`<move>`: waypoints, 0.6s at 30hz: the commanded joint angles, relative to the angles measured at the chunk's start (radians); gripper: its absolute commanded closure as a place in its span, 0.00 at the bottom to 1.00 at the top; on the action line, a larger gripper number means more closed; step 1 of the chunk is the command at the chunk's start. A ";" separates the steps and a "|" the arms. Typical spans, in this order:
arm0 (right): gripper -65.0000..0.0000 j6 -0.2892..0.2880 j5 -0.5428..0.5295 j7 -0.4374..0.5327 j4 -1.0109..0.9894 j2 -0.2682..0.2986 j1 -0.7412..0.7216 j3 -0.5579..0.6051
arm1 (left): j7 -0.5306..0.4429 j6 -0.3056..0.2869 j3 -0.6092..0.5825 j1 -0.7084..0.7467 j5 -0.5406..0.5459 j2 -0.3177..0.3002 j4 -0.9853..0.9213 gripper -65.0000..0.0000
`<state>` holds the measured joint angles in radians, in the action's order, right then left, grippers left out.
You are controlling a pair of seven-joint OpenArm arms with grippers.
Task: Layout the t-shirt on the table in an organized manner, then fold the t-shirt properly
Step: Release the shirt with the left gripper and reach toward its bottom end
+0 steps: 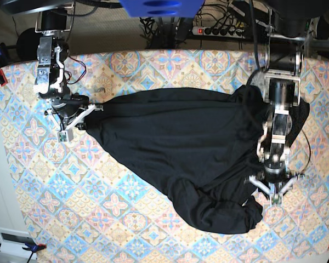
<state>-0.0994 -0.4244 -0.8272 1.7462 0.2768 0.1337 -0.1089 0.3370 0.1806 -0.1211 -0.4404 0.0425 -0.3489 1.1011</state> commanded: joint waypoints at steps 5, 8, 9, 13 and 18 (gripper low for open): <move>1.00 -0.006 -0.004 0.021 0.016 -0.003 -0.018 0.019 | -0.020 -0.005 0.067 0.096 0.115 -0.049 0.027 0.67; 1.00 -0.006 -0.003 0.021 0.014 -0.007 -0.021 0.027 | -0.020 -0.005 0.064 0.154 0.150 -0.082 0.029 0.59; 1.00 -0.006 -0.003 0.021 0.014 -0.009 -0.021 0.028 | -0.020 -0.005 0.067 0.171 0.164 -0.085 0.029 0.56; 1.00 -0.006 -0.003 0.021 0.010 -0.009 -0.021 0.030 | -0.020 -0.005 0.067 0.213 0.259 -0.123 0.029 0.53; 1.00 -0.006 -0.003 0.021 0.008 -0.009 -0.021 0.030 | 0.029 -0.005 0.067 0.208 0.382 -0.135 0.001 0.53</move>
<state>-0.1017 -0.4221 -0.8272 1.7393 0.2573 0.1234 -0.0738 0.3855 0.1726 -0.0605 -0.2138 0.4309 -0.4683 1.0908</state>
